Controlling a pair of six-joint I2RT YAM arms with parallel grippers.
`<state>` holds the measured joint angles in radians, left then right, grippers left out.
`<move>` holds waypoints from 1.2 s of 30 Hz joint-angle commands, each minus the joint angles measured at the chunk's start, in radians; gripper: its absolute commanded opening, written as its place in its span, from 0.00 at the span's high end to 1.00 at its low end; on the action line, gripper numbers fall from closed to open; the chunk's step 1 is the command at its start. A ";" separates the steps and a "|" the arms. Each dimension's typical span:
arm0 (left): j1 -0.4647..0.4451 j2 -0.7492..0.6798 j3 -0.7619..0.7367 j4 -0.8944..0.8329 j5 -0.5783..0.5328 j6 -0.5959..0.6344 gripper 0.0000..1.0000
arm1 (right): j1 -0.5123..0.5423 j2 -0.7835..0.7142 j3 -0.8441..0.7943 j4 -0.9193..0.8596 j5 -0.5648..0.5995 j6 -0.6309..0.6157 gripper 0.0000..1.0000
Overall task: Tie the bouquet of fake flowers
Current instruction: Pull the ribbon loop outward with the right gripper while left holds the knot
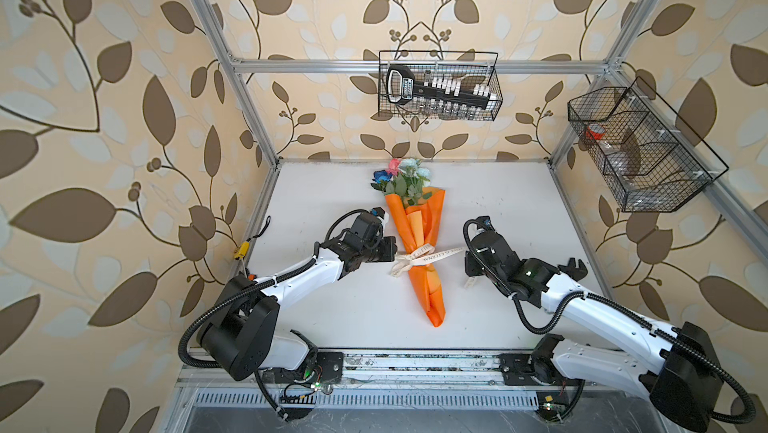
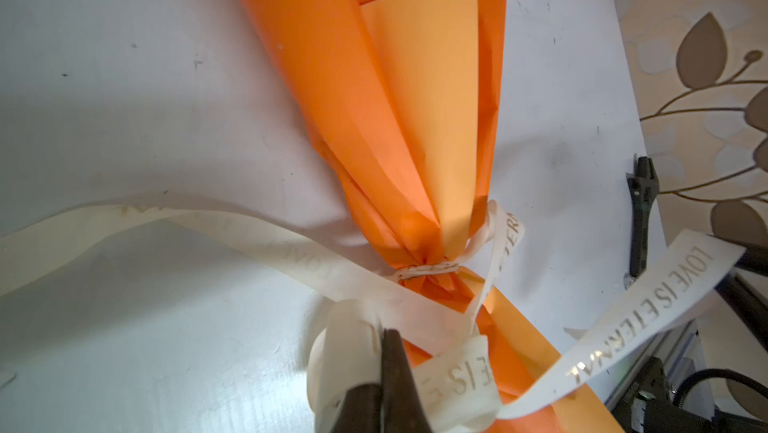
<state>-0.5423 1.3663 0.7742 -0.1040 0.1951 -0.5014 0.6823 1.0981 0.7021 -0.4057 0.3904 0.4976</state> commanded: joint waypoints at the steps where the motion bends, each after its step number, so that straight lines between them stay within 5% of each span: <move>1: 0.002 -0.053 -0.006 0.030 -0.081 -0.025 1.00 | -0.046 0.008 -0.044 0.004 -0.021 0.023 1.00; 13: 0.003 -0.065 0.010 0.010 -0.145 0.017 1.00 | -0.170 0.112 -0.105 0.093 -0.127 0.048 1.00; 17: 0.003 -0.080 0.048 -0.025 -0.187 0.062 1.00 | -0.189 0.147 -0.085 0.066 -0.072 0.063 1.00; 23: 0.003 -0.110 0.076 -0.043 -0.138 0.108 1.00 | -0.198 0.114 -0.075 0.114 -0.150 0.010 1.00; 35: -0.063 -0.067 -0.110 0.007 -0.069 -0.125 1.00 | -0.196 0.083 -0.127 0.110 -0.291 0.027 1.00; 36: -0.063 -0.052 -0.109 -0.001 -0.084 -0.140 0.90 | -0.196 0.084 -0.130 0.119 -0.297 0.030 1.00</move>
<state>-0.6033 1.2930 0.6666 -0.1280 0.1234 -0.5625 0.4858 1.1904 0.6010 -0.2985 0.1387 0.5129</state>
